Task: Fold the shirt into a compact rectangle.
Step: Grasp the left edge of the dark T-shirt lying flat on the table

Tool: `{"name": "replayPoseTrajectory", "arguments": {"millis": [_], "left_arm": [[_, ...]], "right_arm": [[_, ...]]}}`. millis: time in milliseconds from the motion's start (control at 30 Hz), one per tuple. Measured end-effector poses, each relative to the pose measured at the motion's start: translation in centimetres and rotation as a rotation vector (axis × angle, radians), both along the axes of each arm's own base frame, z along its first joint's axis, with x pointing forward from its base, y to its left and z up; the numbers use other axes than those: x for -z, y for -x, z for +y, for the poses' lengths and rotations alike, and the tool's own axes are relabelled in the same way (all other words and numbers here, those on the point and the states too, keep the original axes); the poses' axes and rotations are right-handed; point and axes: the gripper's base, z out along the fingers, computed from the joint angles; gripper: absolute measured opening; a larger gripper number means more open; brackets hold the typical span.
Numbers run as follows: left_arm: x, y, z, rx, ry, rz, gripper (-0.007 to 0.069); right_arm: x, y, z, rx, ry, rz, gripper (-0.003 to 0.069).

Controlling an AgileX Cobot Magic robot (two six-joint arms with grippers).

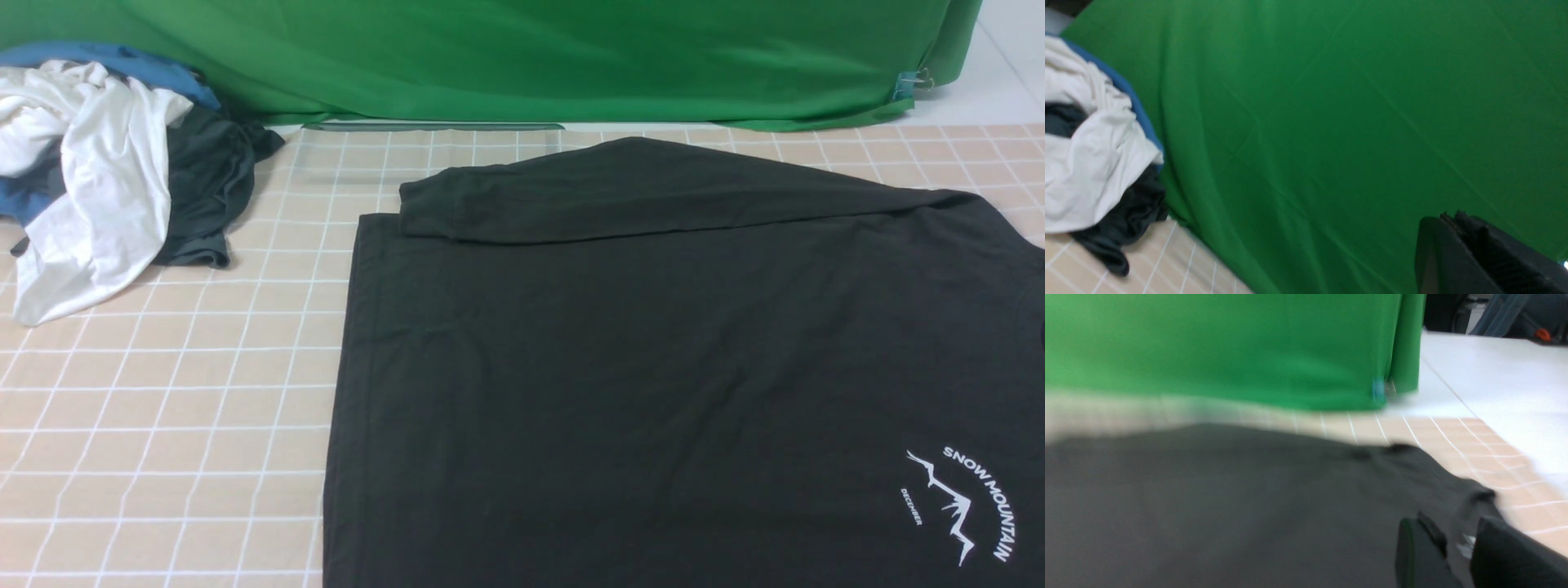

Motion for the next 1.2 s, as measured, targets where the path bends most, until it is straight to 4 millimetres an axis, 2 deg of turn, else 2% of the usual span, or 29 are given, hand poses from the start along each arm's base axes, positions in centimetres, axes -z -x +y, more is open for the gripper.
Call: {"name": "replayPoseTrajectory", "arguments": {"millis": [33, 133, 300, 367, 500, 533, 567, 633, 667, 733, 767, 867, 933, 1067, 1200], "left_arm": [[0.0, 0.0, 0.0, -0.002, 0.001, -0.004, 0.0014], [-0.5, 0.2, 0.2, -0.013, 0.037, -0.064, 0.0014], [-2.2, 1.2, 0.7, -0.017, 0.143, -0.267, 0.0014], [-3.4, 1.5, 0.5, 0.008, 0.141, -0.289, 0.0014], [-8.9, 2.6, -0.6, 0.086, 0.026, -0.191, 0.0014], [-10.4, 2.8, -0.8, 0.100, 0.001, -0.147, 0.0014], [-11.6, 2.5, -1.1, 0.121, -0.030, -0.016, 0.0014], [-13.3, 1.2, -1.4, 0.146, -0.062, 0.173, 0.0014], [-13.9, 0.8, -1.5, 0.157, -0.077, 0.240, 0.0014], [-14.7, -1.6, -1.9, 0.195, -0.119, 0.439, 0.0014], [-15.1, -2.0, -2.0, 0.208, -0.128, 0.472, 0.0014], [-13.7, -7.1, -3.1, 0.346, -0.213, 0.836, 0.0014], [-11.6, -9.8, -3.7, 0.433, -0.234, 1.015, 0.0014], [-7.5, -13.3, -3.9, 0.504, -0.243, 1.252, 0.0012], [-3.7, -14.9, -4.5, 0.525, -0.302, 1.403, 0.0011]], "right_arm": [[-0.1, 0.0, 0.0, 0.001, -0.023, -0.009, 0.0238], [-1.0, 0.1, -0.3, 0.000, -0.378, -0.135, 0.0238], [-1.4, 0.2, -0.5, -0.003, -0.472, -0.190, 0.0238], [-1.5, 0.2, -0.5, -0.003, -0.493, -0.212, 0.0238], [-3.4, 0.6, -0.5, -0.038, -0.548, -0.297, 0.0221], [-4.8, 0.9, -0.3, -0.064, -0.513, -0.306, 0.0203], [-7.5, 1.5, 0.0, -0.102, -0.449, -0.323, 0.0172], [-11.2, 2.1, 0.4, -0.145, -0.348, -0.290, 0.0128], [-13.0, 2.5, 0.5, -0.158, -0.298, -0.291, 0.0114], [-15.8, 2.3, 0.9, -0.192, -0.189, -0.199, 0.0079], [-17.3, 2.1, 1.0, -0.208, -0.137, -0.172, 0.0066], [-20.8, -0.1, 1.9, -0.292, 0.009, 0.086, 0.0041], [-21.3, -1.9, 2.6, -0.348, 0.072, 0.278, 0.0041], [-19.3, -5.2, 3.7, -0.417, 0.152, 0.577, 0.0041], [-16.3, -7.4, 4.4, -0.451, 0.181, 0.797, 0.0041]]}}
